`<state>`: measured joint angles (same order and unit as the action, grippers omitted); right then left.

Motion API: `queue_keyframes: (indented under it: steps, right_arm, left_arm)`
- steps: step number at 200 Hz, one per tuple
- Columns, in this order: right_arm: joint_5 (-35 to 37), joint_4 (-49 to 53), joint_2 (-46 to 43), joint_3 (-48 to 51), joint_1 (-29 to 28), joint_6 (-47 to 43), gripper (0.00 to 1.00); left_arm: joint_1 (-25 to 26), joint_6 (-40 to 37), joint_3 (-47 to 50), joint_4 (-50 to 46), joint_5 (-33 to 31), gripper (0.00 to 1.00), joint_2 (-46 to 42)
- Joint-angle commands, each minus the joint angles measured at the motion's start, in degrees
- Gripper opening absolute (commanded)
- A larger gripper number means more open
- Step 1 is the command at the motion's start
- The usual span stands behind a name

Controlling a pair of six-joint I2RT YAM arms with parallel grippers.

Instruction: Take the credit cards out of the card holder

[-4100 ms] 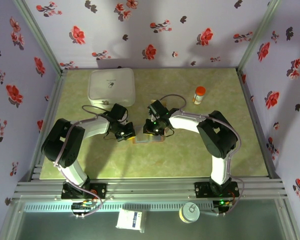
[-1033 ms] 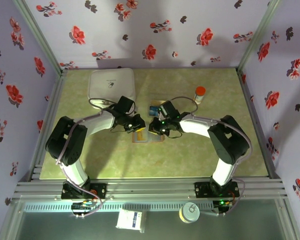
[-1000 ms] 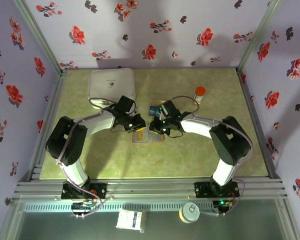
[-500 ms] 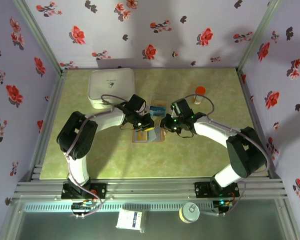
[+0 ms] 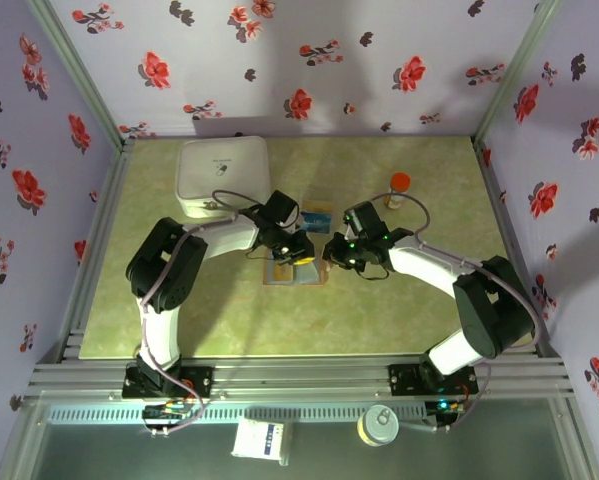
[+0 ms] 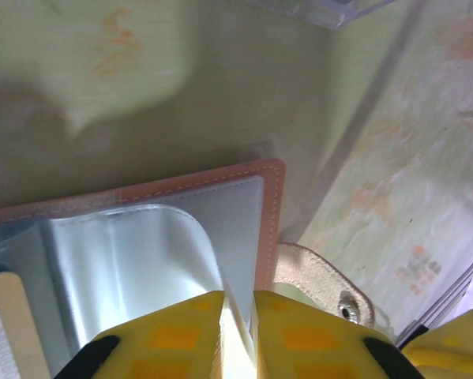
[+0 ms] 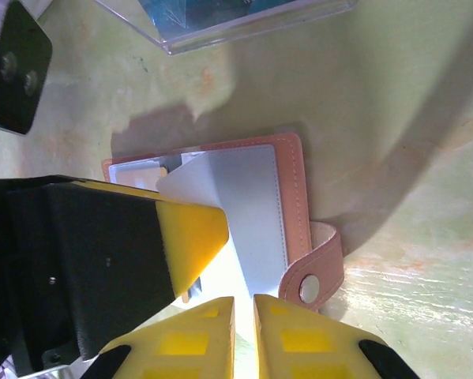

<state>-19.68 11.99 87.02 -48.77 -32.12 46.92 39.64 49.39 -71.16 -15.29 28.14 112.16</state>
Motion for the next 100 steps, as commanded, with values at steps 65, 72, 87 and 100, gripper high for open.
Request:
queue_keyframes:
  steps: [65, 72, 87, 100]
  right_arm:
    - [0.1, 1.01, 0.43, -1.71, 0.31, -0.25, 0.17]
    - [0.09, 1.09, 0.57, -2.02, 0.23, -0.16, 0.17]
    - [0.09, 1.11, 0.92, -2.5, -0.04, 0.09, 0.17]
    - [0.11, 1.18, 1.45, -3.1, -0.39, 0.26, 0.18]
  left_arm:
    - [-1.48, -2.25, -1.29, -2.15, 0.34, 0.23, -4.67]
    - [-1.81, -2.32, -1.02, -2.14, 0.43, 0.24, -4.92]
    - [-2.36, -2.64, -0.61, -2.24, 0.73, 0.25, -5.32]
    - [-2.84, -3.02, -0.01, -2.16, 0.83, 0.25, -5.97]
